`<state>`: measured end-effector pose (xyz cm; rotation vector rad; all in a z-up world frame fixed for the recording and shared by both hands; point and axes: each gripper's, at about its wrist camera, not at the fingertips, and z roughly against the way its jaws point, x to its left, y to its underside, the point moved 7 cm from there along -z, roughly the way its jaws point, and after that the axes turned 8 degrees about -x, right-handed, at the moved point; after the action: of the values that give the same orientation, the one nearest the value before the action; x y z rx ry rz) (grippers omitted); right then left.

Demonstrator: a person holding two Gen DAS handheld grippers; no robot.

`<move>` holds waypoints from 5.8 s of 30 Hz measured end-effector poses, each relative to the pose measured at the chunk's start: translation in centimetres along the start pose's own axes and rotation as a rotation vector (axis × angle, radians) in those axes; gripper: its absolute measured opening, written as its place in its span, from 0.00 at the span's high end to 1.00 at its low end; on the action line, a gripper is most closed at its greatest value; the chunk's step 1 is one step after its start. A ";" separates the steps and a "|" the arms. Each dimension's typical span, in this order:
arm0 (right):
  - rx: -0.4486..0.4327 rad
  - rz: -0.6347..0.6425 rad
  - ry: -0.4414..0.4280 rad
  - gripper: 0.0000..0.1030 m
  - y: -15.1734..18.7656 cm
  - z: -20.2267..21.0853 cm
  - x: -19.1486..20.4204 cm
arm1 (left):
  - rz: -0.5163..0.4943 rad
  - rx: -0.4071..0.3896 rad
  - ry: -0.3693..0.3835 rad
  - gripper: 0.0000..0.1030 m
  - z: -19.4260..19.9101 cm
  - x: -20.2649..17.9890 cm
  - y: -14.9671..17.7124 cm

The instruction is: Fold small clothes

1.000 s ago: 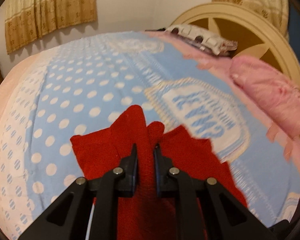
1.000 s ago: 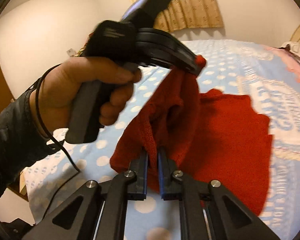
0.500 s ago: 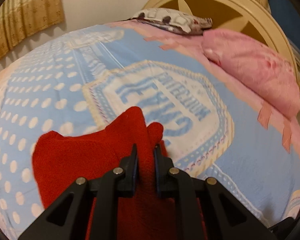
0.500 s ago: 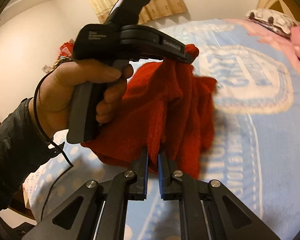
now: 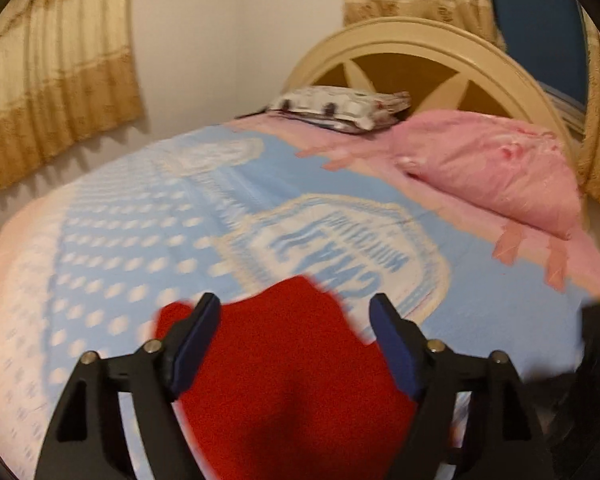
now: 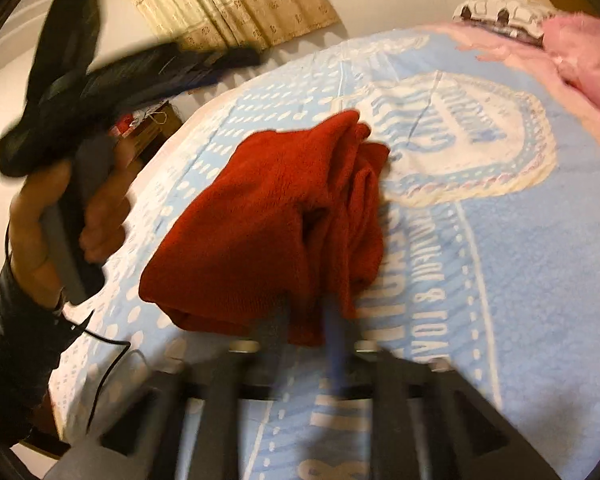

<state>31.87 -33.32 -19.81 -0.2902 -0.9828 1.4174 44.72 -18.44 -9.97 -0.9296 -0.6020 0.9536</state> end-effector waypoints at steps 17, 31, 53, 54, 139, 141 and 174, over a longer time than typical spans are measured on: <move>0.040 -0.086 -0.012 0.33 -6.5 -7.2 0.2 | 0.055 0.064 0.014 0.14 6.7 2.0 13.4; 0.010 0.091 0.080 0.79 -6.1 -6.5 2.4 | 0.041 0.220 -0.133 0.04 4.6 3.5 16.6; -0.073 0.152 0.167 0.29 -8.4 -4.8 1.9 | 0.076 0.079 -0.090 0.00 5.9 4.6 10.6; -0.087 0.160 0.144 0.29 -8.8 -4.8 2.6 | 0.082 0.092 -0.105 0.00 4.9 5.0 10.7; 0.054 -0.181 -0.245 0.73 -9.4 -13.3 0.6 | 0.374 0.148 0.193 0.61 3.7 4.8 10.1; 0.048 -0.175 -0.280 0.73 -9.5 -13.0 2.8 | 0.376 0.132 0.174 0.61 5.4 5.7 9.9; 0.344 0.085 -0.733 0.74 3.0 -21.4 40.7 | 0.604 0.041 -0.298 0.62 28.2 23.3 25.5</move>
<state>39.19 12.15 -18.60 0.4840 -1.2847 1.7833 23.12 19.83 -17.54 -0.9585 -0.5547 1.6606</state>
